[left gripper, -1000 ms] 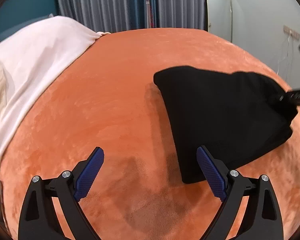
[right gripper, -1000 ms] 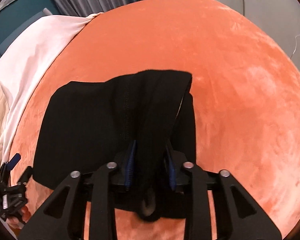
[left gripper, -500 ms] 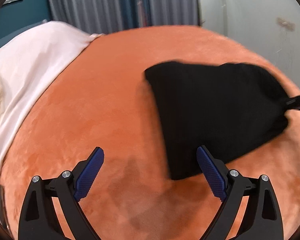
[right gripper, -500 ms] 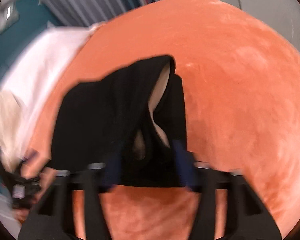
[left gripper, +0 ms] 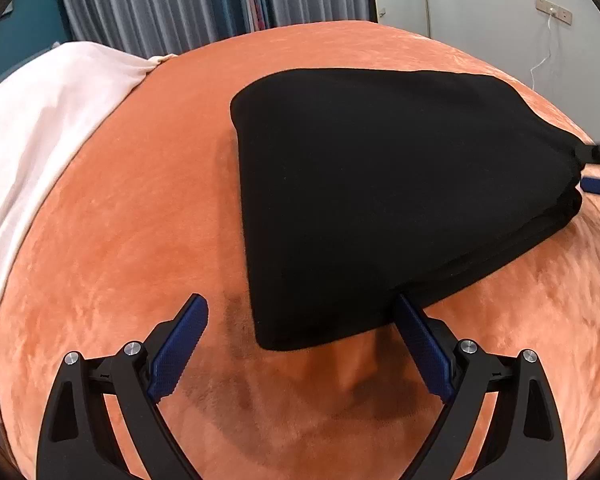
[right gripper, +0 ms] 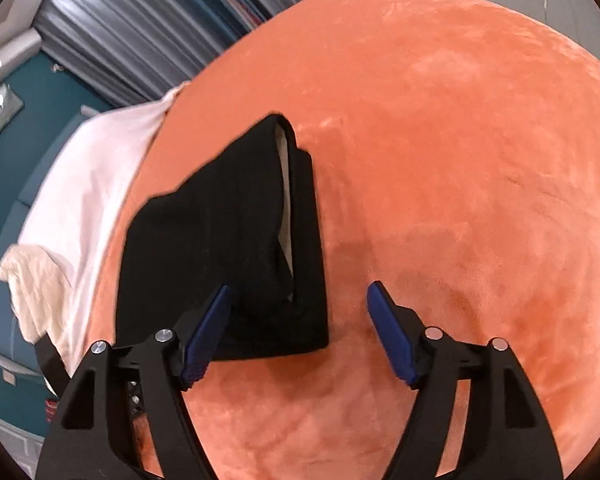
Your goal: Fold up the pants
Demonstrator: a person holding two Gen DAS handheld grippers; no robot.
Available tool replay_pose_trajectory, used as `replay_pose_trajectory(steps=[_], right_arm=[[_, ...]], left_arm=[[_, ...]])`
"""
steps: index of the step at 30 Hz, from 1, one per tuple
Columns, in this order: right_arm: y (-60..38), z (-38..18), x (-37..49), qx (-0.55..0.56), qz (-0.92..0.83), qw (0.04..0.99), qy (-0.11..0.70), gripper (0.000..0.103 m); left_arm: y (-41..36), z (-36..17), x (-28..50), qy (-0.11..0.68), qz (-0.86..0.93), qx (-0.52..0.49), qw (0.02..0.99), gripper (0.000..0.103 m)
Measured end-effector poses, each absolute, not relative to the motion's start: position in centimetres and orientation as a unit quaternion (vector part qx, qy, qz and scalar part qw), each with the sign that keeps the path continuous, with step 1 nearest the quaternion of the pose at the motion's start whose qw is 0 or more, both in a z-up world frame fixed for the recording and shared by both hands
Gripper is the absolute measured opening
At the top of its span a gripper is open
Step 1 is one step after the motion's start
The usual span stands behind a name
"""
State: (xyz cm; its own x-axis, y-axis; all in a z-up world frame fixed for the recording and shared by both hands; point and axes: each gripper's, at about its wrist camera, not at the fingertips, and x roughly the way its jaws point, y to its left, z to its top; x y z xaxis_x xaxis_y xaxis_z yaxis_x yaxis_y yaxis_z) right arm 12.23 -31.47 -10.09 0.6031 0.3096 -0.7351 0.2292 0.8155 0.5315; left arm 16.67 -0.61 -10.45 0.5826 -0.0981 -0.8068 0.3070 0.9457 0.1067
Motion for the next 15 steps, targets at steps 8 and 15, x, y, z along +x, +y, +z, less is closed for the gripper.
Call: replay_pose_trajectory(steps=[8, 15], right_arm=[[-30.3, -12.5, 12.0, 0.33, 0.044, 0.826, 0.455, 0.086], [-28.7, -11.7, 13.1, 0.311, 0.066, 0.836, 0.448, 0.033]], left_arm=[[-0.5, -10.7, 18.1, 0.445, -0.107, 0.106, 0.883, 0.093], [0.9, -10.4, 20.2, 0.458, -0.172, 0.004, 0.872, 0.039]])
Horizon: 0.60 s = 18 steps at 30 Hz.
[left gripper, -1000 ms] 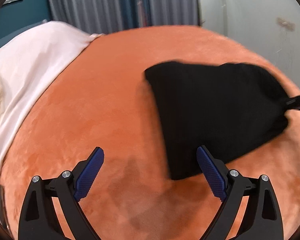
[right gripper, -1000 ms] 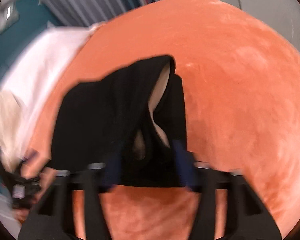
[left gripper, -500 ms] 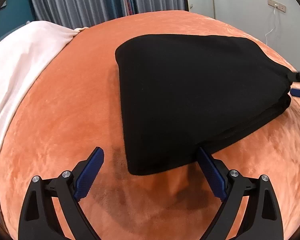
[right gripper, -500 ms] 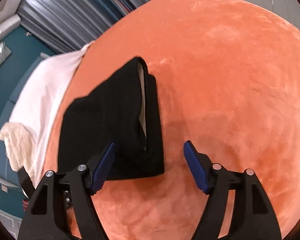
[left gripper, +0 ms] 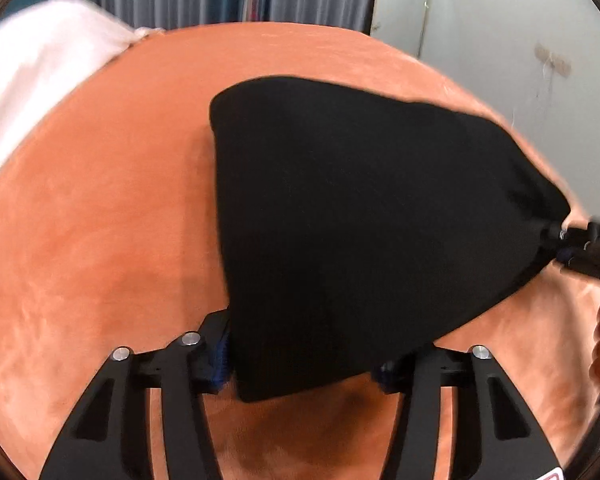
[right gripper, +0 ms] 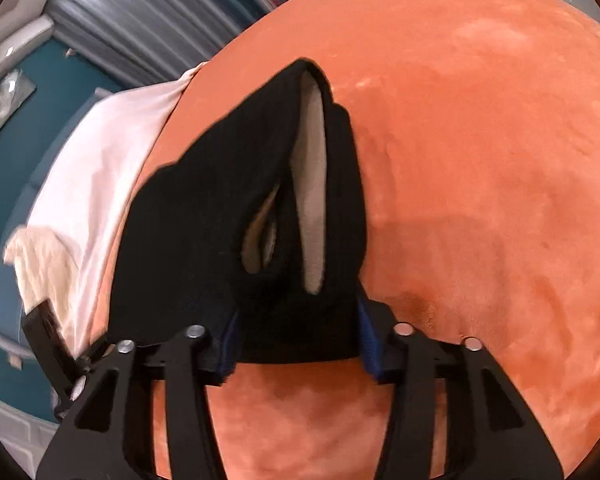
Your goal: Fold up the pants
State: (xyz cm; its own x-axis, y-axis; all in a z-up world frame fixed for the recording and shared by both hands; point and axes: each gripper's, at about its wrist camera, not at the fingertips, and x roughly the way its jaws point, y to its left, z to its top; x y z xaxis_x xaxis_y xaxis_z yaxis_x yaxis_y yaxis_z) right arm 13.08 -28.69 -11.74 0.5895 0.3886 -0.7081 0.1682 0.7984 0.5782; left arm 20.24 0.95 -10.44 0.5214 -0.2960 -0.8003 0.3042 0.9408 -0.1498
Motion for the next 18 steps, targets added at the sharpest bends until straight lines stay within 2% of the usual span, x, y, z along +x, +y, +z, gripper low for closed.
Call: replay_pose_trajectory(steps=[2, 3, 6, 8, 9, 10, 12, 14, 15, 16, 17, 18], right_arm=[[-28.8, -10.0, 12.5, 0.321, 0.075, 0.838, 0.435, 0.03], [-29.0, -9.0, 12.0, 0.333, 0.087, 0.837, 0.425, 0.029], [-29.2, -6.7, 9.2, 0.342, 0.113, 0.84, 0.405, 0.029], [-29.6, -8.6, 8.0, 0.327, 0.098, 0.834, 0.433, 0.031], [-29.8, -10.4, 7.8, 0.319, 0.084, 0.826, 0.458, 0.042], [-30.1, -12.6, 7.3, 0.322, 0.075, 0.816, 0.474, 0.047], [-31.3, -12.6, 5.6, 0.366, 0.078, 0.815, 0.442, 0.052], [-31.6, -9.9, 3.7, 0.331, 0.028, 0.85, 0.408, 0.052], [-31.4, -8.4, 2.8, 0.3, -0.001, 0.873, 0.384, 0.049], [-30.5, -6.3, 2.3, 0.25, -0.027, 0.899, 0.36, 0.039], [-29.6, -4.9, 2.3, 0.215, -0.032, 0.912, 0.349, 0.035], [-27.8, -3.1, 2.8, 0.172, -0.027, 0.926, 0.336, 0.028]], left_arm=[[1.6, -9.4, 19.7, 0.448, -0.179, 0.004, 0.876, 0.023], [1.9, -8.9, 19.2, 0.444, -0.183, 0.004, 0.877, 0.02], [3.2, -7.0, 16.6, 0.432, -0.215, -0.01, 0.876, 0.019], [3.0, -7.1, 15.6, 0.452, -0.24, -0.01, 0.859, 0.023], [2.7, -7.4, 15.4, 0.463, -0.24, -0.001, 0.853, 0.025], [2.5, -7.9, 15.0, 0.468, -0.226, 0.013, 0.854, 0.025], [2.6, -7.4, 14.4, 0.459, -0.218, 0.023, 0.861, 0.025], [3.6, -5.2, 13.4, 0.421, -0.224, 0.013, 0.879, 0.025], [3.9, -3.9, 12.9, 0.395, -0.213, 0.021, 0.893, 0.03], [4.0, -3.4, 12.7, 0.382, -0.203, 0.025, 0.901, 0.035], [4.1, -2.9, 12.8, 0.369, -0.19, 0.023, 0.909, 0.041], [4.0, -2.5, 12.8, 0.361, -0.191, 0.012, 0.913, 0.041]])
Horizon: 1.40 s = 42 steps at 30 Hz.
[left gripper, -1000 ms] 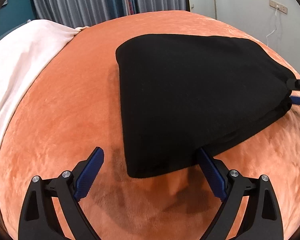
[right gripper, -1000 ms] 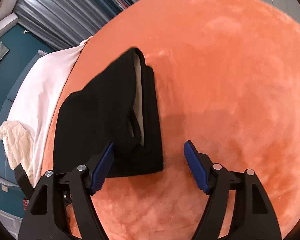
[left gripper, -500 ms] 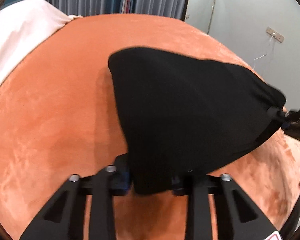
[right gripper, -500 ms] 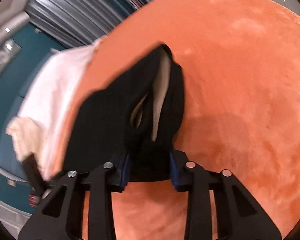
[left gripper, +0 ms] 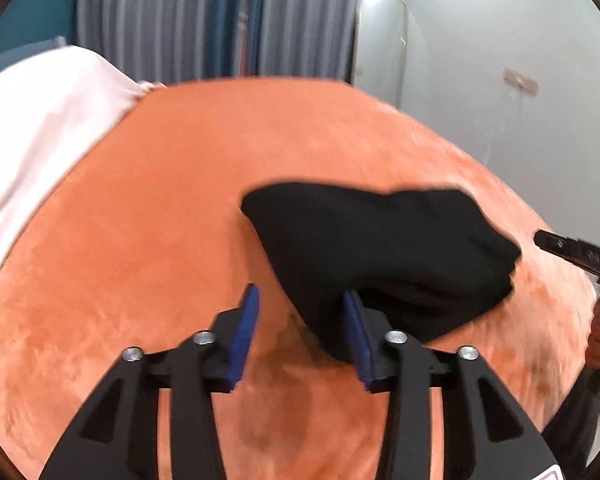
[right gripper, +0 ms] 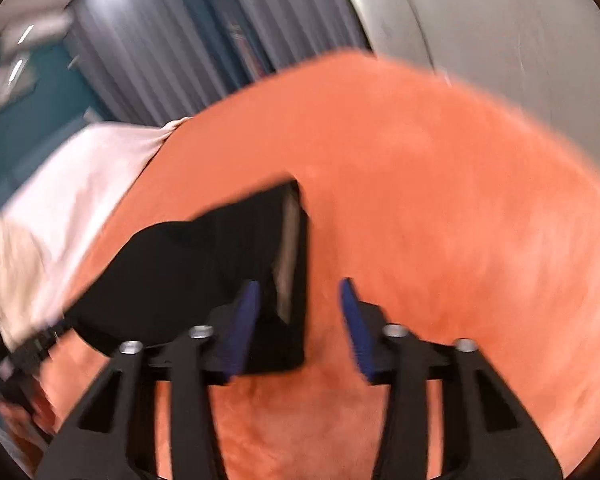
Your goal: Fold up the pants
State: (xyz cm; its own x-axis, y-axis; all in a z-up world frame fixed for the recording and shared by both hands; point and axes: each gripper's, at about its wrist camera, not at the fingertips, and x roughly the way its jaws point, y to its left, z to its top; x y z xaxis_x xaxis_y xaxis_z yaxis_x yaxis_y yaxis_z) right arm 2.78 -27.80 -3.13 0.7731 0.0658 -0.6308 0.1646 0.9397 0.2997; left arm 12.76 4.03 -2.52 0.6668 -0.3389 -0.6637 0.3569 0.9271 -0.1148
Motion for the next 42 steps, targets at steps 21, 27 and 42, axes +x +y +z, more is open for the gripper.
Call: replay_pose_trajectory(steps=[21, 27, 42], right_arm=[[-19.1, -5.0, 18.3, 0.07, 0.058, 0.9, 0.425, 0.019], [-21.6, -6.1, 18.9, 0.15, 0.029, 0.888, 0.433, 0.006], [-6.9, -8.8, 27.4, -0.003, 0.131, 0.846, 0.516, 0.005]], left_arm=[[1.2, -9.5, 16.3, 0.434, -0.161, 0.036, 0.886, 0.088], [2.1, -9.9, 17.4, 0.465, -0.179, -0.015, 0.867, 0.089], [3.2, -9.5, 17.6, 0.464, -0.175, -0.016, 0.869, 0.091]])
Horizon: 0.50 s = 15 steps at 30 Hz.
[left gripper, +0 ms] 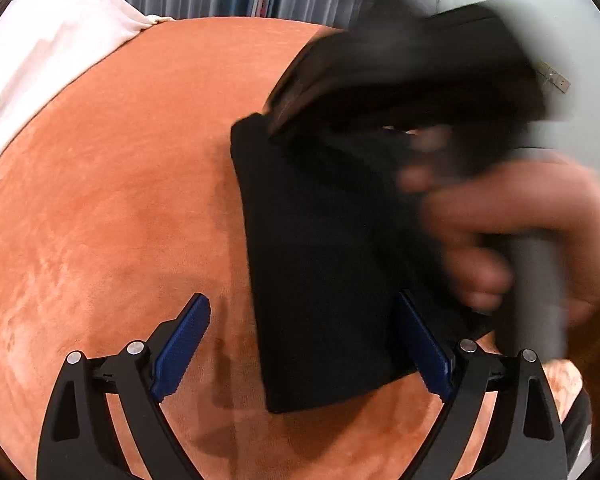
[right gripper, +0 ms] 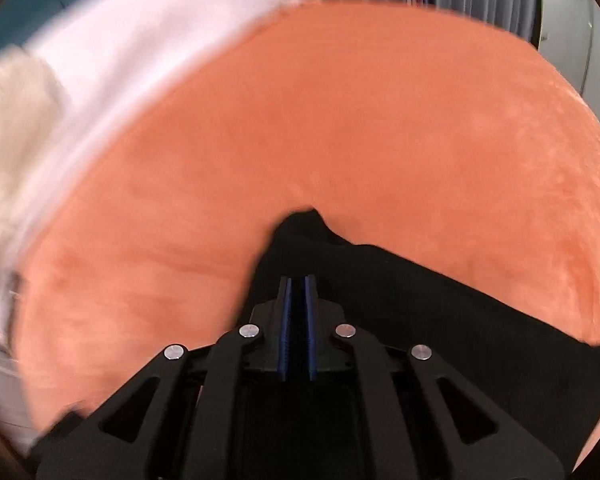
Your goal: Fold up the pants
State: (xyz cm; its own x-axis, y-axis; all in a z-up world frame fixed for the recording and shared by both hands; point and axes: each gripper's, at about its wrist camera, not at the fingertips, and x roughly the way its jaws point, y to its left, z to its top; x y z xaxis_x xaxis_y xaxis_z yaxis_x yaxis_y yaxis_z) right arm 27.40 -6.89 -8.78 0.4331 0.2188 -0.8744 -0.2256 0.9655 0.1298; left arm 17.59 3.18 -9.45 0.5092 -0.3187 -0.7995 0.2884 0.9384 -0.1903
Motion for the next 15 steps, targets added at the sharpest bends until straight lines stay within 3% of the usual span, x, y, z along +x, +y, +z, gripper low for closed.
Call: replay_pose_trajectory(steps=[6, 9, 10, 11, 13, 15], right_arm=[[-10.7, -3.8, 24.1, 0.058, 0.136, 0.882, 0.448, 0.008], [-15.3, -6.3, 23.1, 0.082, 0.074, 0.877, 0.467, 0.007], [-17.7, -8.4, 22.7, 0.083, 0.04, 0.865, 0.493, 0.001], [-19.4, -9.6, 22.1, 0.097, 0.033, 0.86, 0.5, 0.001], [-22.7, -8.8, 19.3, 0.168, 0.047, 0.863, 0.475, 0.005], [-24.1, -6.3, 15.5, 0.153, 0.02, 0.886, 0.438, 0.008]], left_arm=[[3.7, -9.4, 17.7, 0.47, -0.182, -0.026, 0.863, 0.092], [3.6, -9.2, 18.1, 0.465, -0.178, -0.016, 0.867, 0.092], [3.5, -9.1, 18.0, 0.464, -0.176, -0.012, 0.868, 0.092], [3.3, -9.3, 17.8, 0.465, -0.179, -0.01, 0.867, 0.092], [3.2, -9.3, 17.6, 0.462, -0.172, -0.002, 0.87, 0.092], [3.0, -9.4, 17.4, 0.454, -0.166, 0.013, 0.875, 0.092]])
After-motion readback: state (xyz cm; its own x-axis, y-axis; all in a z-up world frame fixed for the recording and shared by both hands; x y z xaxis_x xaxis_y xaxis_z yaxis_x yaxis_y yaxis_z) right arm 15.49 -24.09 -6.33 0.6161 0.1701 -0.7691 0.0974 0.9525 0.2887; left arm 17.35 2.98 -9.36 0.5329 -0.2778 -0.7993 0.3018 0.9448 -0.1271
